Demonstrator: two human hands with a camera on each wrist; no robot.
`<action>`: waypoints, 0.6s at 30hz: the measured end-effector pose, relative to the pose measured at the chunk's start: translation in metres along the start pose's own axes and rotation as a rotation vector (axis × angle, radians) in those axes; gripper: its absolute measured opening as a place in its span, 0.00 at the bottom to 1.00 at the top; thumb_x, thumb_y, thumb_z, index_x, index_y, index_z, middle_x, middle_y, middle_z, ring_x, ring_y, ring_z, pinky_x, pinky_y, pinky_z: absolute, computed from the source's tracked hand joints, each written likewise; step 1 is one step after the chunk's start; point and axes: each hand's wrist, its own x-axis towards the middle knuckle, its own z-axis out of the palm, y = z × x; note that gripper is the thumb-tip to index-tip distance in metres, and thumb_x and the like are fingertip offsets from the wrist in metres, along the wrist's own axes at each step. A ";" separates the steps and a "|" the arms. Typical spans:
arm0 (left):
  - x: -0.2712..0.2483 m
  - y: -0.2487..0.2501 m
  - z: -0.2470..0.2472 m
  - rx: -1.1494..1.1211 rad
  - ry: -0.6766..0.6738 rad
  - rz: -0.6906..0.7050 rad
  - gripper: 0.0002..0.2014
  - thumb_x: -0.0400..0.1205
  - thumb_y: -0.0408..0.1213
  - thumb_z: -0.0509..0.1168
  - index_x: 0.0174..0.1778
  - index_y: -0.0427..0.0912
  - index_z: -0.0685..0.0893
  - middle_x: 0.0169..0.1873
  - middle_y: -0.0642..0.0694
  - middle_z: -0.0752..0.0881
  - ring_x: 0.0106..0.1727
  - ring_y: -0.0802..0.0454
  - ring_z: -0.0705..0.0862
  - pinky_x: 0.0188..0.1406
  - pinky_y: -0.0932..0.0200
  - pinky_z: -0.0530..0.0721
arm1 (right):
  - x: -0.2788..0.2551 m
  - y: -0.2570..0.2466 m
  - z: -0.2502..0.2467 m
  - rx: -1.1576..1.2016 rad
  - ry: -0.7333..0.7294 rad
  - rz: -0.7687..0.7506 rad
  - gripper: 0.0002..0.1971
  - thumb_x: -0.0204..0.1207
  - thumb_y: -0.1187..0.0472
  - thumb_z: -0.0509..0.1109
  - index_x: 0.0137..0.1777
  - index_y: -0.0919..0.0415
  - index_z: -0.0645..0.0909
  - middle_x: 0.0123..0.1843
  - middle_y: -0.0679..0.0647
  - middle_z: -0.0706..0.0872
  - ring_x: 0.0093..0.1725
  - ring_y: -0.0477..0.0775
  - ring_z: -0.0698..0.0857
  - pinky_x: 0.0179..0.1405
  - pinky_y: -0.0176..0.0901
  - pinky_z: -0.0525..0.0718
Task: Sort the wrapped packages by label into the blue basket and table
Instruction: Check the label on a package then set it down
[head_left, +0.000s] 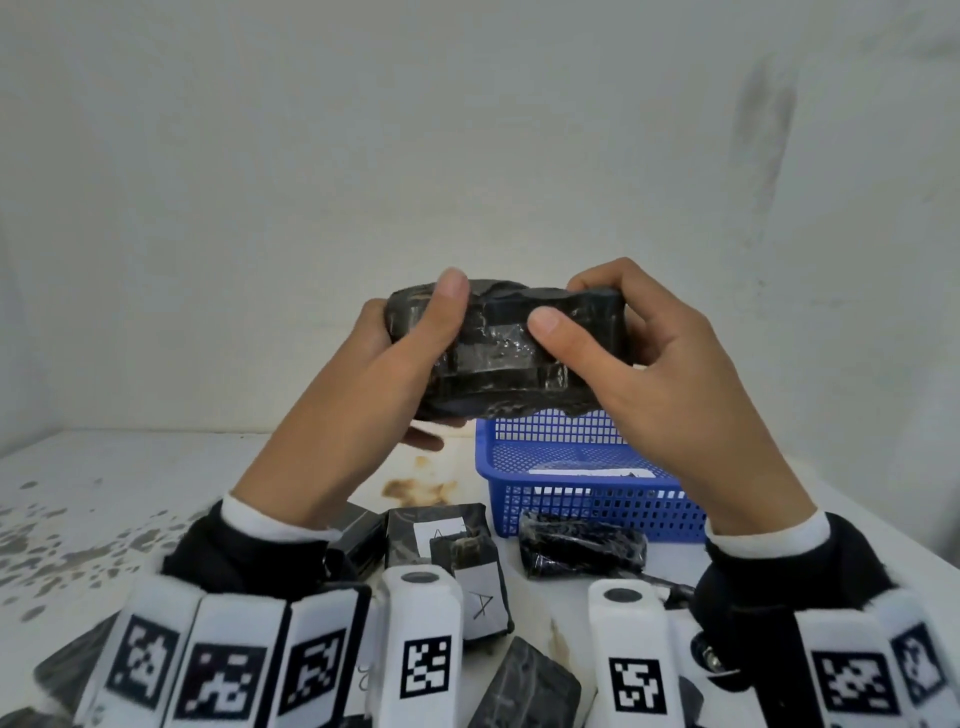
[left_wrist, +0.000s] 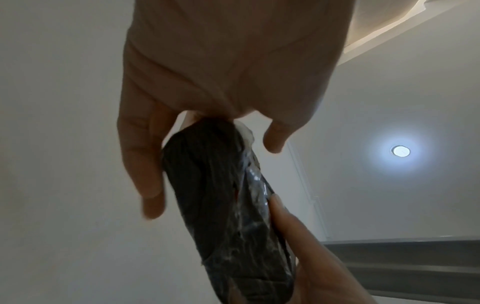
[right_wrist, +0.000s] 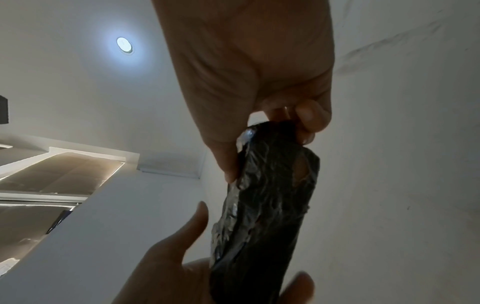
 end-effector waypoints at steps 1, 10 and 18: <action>0.000 0.000 0.000 0.013 -0.023 -0.017 0.33 0.74 0.73 0.55 0.68 0.56 0.76 0.49 0.50 0.91 0.39 0.51 0.92 0.31 0.54 0.86 | 0.000 0.000 0.000 -0.003 0.006 -0.019 0.08 0.76 0.46 0.74 0.49 0.46 0.81 0.44 0.54 0.89 0.44 0.57 0.90 0.47 0.53 0.91; 0.005 -0.003 -0.010 -0.315 0.023 0.081 0.22 0.78 0.46 0.71 0.65 0.45 0.75 0.53 0.50 0.87 0.49 0.55 0.90 0.38 0.59 0.88 | 0.003 0.001 -0.003 0.122 -0.028 0.101 0.20 0.76 0.39 0.68 0.69 0.33 0.79 0.55 0.46 0.91 0.41 0.66 0.84 0.43 0.56 0.88; 0.006 -0.001 -0.011 -0.476 0.058 0.097 0.18 0.73 0.45 0.72 0.56 0.47 0.77 0.46 0.54 0.89 0.49 0.57 0.89 0.52 0.51 0.90 | 0.005 0.003 -0.002 0.260 -0.048 0.114 0.13 0.82 0.54 0.68 0.65 0.50 0.84 0.52 0.50 0.93 0.53 0.47 0.92 0.62 0.45 0.85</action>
